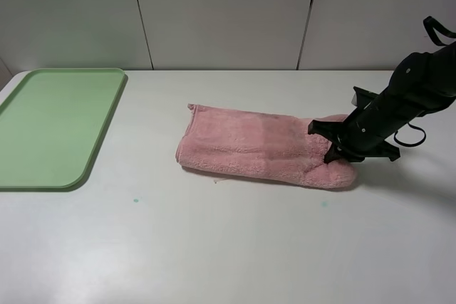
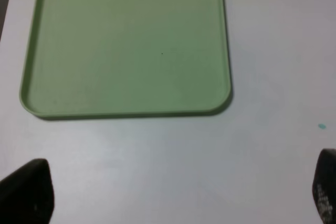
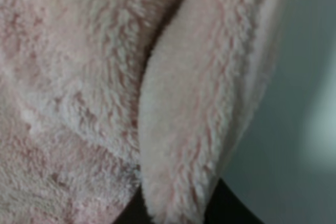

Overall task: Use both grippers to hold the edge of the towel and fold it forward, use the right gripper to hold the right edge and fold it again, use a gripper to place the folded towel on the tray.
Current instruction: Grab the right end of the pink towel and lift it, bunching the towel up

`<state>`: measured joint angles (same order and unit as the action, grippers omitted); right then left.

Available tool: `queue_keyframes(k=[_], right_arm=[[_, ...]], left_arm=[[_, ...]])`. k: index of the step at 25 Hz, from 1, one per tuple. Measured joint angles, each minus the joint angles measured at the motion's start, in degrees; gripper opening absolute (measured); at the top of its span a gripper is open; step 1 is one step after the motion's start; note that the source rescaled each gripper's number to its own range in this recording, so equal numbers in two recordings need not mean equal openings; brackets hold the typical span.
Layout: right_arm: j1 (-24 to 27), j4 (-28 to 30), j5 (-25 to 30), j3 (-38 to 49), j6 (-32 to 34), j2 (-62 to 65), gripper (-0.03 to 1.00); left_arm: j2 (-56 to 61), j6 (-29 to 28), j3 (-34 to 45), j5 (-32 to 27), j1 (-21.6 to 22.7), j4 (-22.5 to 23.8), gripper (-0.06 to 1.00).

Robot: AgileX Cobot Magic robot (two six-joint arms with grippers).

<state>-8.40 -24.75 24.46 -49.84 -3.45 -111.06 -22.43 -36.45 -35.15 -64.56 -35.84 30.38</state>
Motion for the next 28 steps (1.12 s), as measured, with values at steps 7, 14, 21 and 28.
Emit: queue_keyframes(k=[7,14,21,28], right_arm=[[1.1,5.2,5.3,0.9,1.3,3.7,0.05],[4.1,9.3,8.9,0.9,1.8,8.2,0.05],[7.3,13.7,13.1,0.9,2.6,13.2,0.05],[9.7,17.9,18.0,0.5,3.4,18.1,0.05]], left_arm=[[0.0,0.0,0.0,0.0,0.0,0.0,0.99],[0.0,0.0,0.0,0.0,0.0,0.0,0.99],[0.0,0.0,0.0,0.0,0.0,0.0,0.99],[0.0,0.0,0.0,0.0,0.0,0.0,0.99]])
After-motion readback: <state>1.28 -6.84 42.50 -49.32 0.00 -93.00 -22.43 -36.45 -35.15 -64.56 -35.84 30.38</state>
